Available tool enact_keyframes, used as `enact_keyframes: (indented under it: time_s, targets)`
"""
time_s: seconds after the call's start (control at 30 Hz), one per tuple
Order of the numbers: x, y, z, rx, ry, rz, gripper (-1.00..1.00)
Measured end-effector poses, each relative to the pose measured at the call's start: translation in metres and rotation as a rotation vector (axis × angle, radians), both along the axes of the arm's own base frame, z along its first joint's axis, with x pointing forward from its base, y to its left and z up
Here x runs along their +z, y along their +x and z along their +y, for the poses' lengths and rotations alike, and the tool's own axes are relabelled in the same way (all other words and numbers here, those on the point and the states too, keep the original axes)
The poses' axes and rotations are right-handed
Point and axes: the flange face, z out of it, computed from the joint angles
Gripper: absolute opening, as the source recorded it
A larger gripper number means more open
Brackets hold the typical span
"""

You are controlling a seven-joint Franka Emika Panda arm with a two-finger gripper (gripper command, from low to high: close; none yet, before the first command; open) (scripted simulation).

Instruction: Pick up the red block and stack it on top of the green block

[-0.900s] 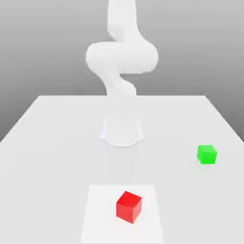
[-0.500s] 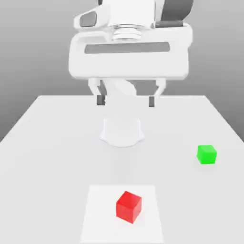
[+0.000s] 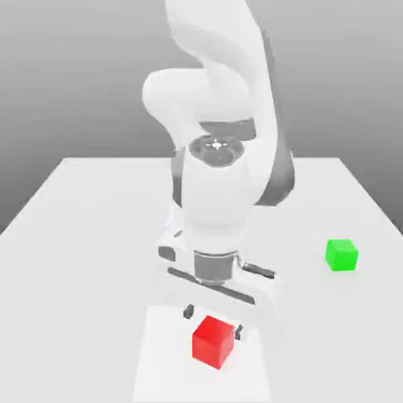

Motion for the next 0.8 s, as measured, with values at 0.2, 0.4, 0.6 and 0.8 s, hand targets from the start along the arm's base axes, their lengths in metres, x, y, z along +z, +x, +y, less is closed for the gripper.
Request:
enact_keyframes:
  time_s: [0.2, 0.4, 0.6, 0.8]
  targets:
    - [-0.005, 0.0, 0.0, 0.0, 0.0, -0.001, -1.0]
    - [0.044, 0.0, 0.0, -0.001, -0.001, -0.002, -1.0]
    - [0.079, -0.047, 0.136, 0.321, 0.031, -0.004, -1.0]
    - [0.095, -0.13, 0.225, 0.599, 0.039, -0.002, -1.0]
